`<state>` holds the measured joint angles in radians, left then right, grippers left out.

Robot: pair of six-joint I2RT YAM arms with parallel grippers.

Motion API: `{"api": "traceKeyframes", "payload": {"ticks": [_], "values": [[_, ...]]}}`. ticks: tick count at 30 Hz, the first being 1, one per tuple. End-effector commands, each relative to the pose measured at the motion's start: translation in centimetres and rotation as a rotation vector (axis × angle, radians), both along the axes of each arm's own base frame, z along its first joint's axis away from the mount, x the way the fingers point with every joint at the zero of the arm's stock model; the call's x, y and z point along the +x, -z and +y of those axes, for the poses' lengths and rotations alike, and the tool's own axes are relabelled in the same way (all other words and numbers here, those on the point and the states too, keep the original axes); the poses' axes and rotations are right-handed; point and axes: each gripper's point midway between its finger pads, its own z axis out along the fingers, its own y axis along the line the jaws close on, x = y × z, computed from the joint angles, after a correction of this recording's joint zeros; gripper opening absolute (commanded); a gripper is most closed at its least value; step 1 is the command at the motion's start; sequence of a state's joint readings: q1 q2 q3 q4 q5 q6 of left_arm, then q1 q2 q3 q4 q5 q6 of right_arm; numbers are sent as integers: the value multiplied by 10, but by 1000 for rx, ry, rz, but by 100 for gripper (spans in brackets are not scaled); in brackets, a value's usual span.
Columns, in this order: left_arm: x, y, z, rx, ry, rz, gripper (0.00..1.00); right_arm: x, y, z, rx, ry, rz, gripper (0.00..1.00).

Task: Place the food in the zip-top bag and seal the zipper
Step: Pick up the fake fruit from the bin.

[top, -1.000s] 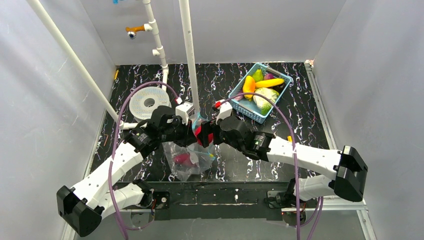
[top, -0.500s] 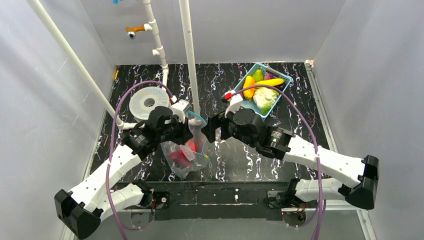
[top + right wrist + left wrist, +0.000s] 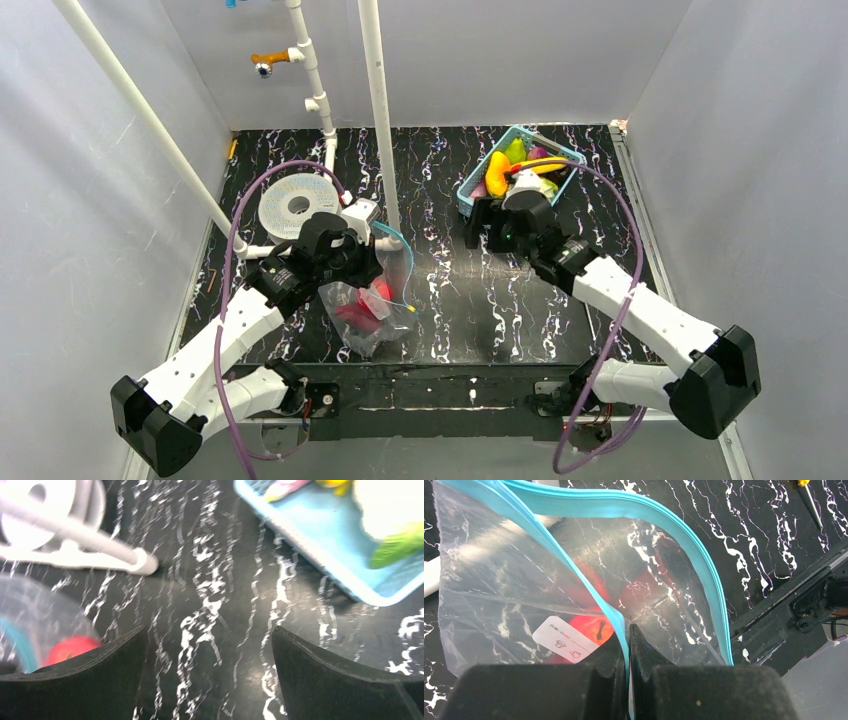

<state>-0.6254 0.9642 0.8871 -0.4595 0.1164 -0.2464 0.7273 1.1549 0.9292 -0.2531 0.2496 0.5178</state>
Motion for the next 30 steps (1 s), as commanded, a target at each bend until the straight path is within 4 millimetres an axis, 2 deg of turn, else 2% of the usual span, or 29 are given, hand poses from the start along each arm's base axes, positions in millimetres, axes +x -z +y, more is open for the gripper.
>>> {"api": "traceKeyframes", "payload": {"ticks": [1, 7, 11, 15, 26, 30], "values": [[-1, -3, 4, 6, -10, -15, 0, 41, -3, -26, 4, 121, 16, 97], [-2, -5, 6, 7, -9, -26, 0, 103, -1, -55, -153, 246, 22, 98], [-3, -6, 8, 8, -12, -33, 0, 147, 3, -76, -356, 321, -40, 97], [-4, -9, 9, 8, -12, -42, 0, 178, 11, -84, -535, 329, -41, 96], [-6, -12, 11, 8, -3, -55, 0, 227, 47, -70, -667, 305, -34, 95], [-5, -12, 11, 14, 0, -55, 0, 240, 64, -66, -719, 288, -26, 92]]}}
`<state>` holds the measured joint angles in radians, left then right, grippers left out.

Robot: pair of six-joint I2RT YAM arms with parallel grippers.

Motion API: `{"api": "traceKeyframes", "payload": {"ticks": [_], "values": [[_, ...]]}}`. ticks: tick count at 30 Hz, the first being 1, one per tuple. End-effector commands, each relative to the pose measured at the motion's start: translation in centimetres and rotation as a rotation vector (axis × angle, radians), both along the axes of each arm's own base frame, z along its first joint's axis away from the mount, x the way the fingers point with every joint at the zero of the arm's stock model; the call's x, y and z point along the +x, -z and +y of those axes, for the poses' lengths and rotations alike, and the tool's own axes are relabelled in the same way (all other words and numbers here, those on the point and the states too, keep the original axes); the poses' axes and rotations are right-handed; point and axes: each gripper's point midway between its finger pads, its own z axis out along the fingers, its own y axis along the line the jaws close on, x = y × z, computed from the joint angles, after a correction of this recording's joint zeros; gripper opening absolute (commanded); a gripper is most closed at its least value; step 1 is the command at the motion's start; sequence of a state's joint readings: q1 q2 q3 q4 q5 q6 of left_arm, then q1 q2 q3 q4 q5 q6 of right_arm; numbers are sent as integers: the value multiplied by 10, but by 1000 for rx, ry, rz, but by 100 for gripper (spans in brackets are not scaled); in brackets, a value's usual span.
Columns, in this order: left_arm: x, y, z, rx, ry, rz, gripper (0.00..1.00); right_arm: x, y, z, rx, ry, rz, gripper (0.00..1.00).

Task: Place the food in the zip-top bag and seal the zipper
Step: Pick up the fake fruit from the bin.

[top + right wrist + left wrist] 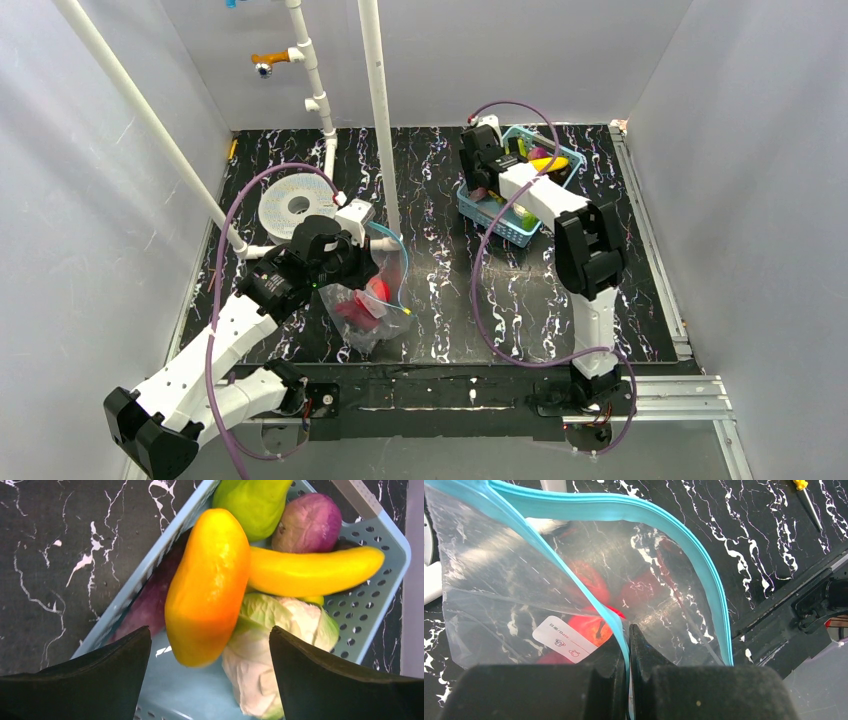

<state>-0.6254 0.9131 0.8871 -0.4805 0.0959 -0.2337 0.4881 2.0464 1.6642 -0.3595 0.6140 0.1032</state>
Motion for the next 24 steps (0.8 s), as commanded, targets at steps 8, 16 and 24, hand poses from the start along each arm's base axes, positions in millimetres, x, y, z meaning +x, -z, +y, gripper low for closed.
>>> {"api": "traceKeyframes", "payload": {"ticks": [8, 16, 24], "values": [[0, 4, 6, 41, -1, -3, 0, 30, 10, -1, -120, -10, -42, 77], [-5, 14, 12, 97, 0, 43, 0, 9, -30, -11, -188, -12, -118, 10], [-8, 33, 18, 144, -13, 90, 0, -63, -65, -13, 118, -11, -127, 1]]}}
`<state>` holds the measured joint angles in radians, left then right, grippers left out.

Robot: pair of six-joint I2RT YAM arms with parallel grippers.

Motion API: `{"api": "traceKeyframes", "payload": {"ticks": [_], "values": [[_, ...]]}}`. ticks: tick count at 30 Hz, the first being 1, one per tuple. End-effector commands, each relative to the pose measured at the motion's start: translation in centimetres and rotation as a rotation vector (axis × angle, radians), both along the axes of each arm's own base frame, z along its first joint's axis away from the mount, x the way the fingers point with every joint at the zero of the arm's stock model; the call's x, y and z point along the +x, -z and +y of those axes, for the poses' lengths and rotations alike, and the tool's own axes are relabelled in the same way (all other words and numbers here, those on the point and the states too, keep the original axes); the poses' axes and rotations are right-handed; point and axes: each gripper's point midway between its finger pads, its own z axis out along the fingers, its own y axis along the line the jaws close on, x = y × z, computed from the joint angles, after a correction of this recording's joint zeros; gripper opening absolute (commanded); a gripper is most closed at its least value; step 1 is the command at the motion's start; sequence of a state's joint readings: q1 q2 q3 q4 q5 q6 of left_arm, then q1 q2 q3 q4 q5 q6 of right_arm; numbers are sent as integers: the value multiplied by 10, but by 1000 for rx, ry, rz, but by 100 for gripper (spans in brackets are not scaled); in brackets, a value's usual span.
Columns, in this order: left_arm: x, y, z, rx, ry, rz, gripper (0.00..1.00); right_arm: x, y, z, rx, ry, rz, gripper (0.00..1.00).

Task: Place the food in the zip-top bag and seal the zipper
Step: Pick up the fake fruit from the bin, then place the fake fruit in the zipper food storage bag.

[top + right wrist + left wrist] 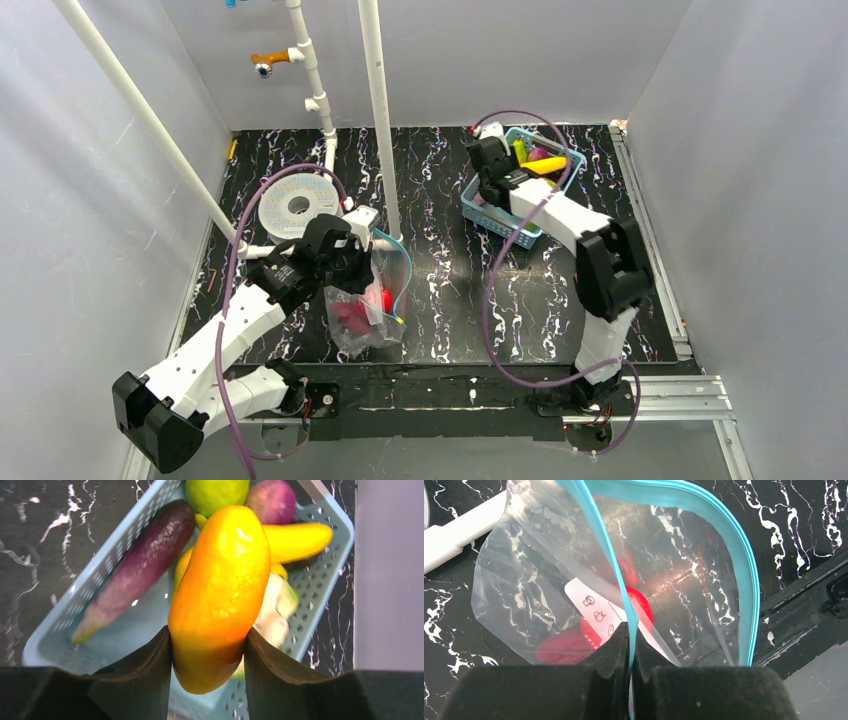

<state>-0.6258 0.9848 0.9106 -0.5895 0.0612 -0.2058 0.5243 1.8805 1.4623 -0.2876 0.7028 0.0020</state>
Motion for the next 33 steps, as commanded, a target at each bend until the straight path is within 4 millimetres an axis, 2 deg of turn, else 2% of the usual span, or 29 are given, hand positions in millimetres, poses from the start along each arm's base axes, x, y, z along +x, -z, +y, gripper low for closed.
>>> {"api": "traceKeyframes", "payload": {"ticks": [1, 5, 10, 15, 18, 22, 25, 27, 33], "values": [[-1, 10, 5, 23, 5, -15, 0, -38, -46, 10, 291, -10, -69, 1], [6, 12, 10, 80, -20, -10, 0, -86, -39, 35, 517, -116, 33, 1], [8, 16, 12, 97, -25, -5, 0, -169, -36, 97, 871, -465, 236, 1], [7, 15, 12, 91, -28, -9, 0, -242, -29, 130, 1022, -622, 401, 1], [7, 14, 12, 91, -27, -13, 0, -277, -34, 154, 1115, -702, 483, 1], [9, 13, 15, 98, -36, -23, 0, -319, -57, 193, 1279, -830, 616, 1], [8, 12, 16, 98, -39, -27, 0, -328, -67, 212, 1253, -871, 591, 1], [7, 12, 17, 98, -43, -29, 0, -320, -67, 215, 1162, -848, 506, 1], [6, 7, 19, 85, -52, -49, 0, -315, -94, 218, 1053, -884, 424, 1]]}}
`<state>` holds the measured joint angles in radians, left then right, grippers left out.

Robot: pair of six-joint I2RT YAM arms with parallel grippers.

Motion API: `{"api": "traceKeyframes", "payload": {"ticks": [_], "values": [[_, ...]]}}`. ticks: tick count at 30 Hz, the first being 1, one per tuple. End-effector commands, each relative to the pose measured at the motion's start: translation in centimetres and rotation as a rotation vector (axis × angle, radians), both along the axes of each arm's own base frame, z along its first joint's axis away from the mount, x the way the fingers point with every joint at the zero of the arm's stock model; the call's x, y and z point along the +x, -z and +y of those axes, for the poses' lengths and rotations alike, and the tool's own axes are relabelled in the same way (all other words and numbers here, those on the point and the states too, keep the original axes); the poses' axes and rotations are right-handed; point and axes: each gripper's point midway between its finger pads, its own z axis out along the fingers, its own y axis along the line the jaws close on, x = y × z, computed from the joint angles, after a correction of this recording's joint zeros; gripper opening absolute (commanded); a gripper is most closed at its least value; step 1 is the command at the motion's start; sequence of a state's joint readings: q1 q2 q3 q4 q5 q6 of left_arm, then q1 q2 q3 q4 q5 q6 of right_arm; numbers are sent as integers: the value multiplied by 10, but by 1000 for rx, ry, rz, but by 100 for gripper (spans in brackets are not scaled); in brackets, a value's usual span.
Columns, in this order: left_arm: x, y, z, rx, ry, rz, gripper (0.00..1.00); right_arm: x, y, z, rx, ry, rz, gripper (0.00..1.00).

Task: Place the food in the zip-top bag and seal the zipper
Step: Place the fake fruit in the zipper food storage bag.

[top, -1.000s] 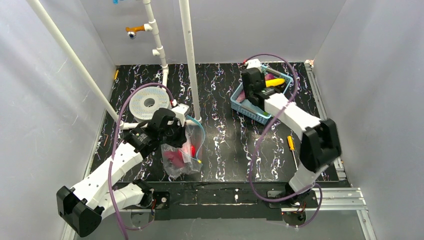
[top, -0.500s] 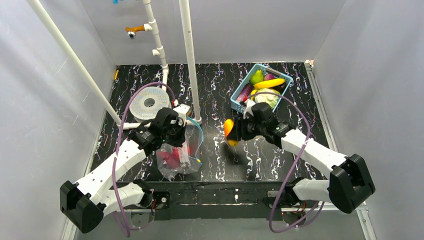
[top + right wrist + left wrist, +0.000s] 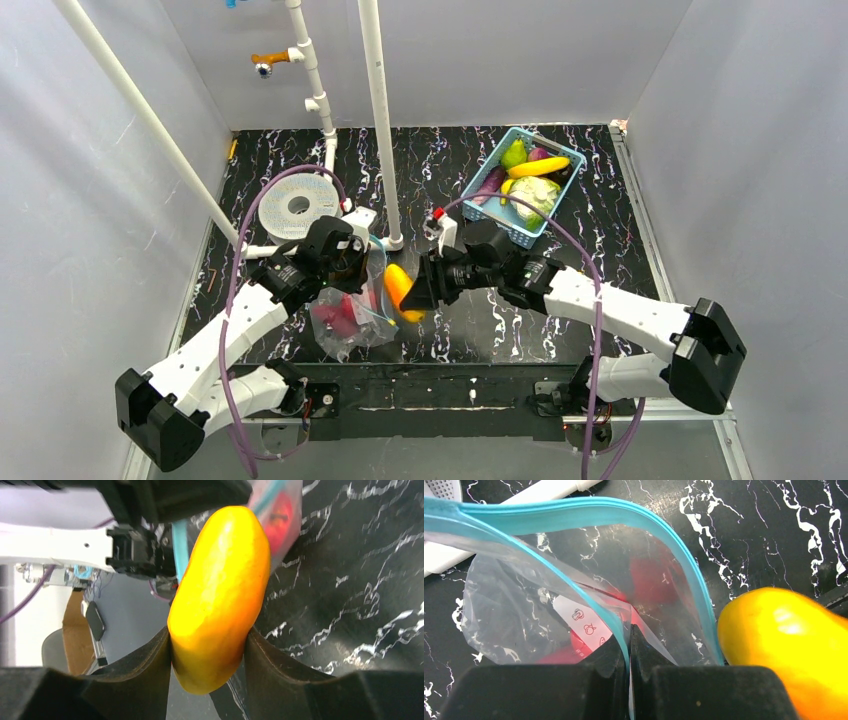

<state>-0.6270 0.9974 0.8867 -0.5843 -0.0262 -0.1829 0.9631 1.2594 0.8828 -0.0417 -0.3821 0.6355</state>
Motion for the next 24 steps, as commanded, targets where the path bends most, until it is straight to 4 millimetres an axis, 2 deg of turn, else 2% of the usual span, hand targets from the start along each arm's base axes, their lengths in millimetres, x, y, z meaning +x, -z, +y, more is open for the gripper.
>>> {"api": "traceKeyframes", "payload": {"ticks": [1, 5, 8, 11, 14, 17, 19, 22, 24], "values": [[-1, -6, 5, 3, -8, -31, 0, 16, -41, 6, 30, 40, -140, 1], [-1, -8, 6, 0, -9, -37, 0, 14, -48, 16, 82, 42, -108, 1], [-2, -9, 5, -6, -7, -38, 0, 15, -48, 33, 124, 44, -40, 1], [-2, -10, 5, -10, -7, -43, 0, 22, -34, 48, 101, 76, 50, 1], [-3, -11, 5, -15, -6, -46, 0, 31, -14, 53, 52, 140, 119, 1], [-4, -12, 6, -22, -8, -53, 0, 42, 2, 45, -10, 235, 111, 1], [-4, -14, 6, -25, -9, -60, 0, 50, 9, 32, -73, 296, 71, 4], [-4, -16, 7, -30, -11, -70, 0, 63, 6, 18, -130, 365, -13, 11], [-4, -17, 7, -33, -10, -73, 0, 68, 1, 15, -144, 380, -59, 16]]}}
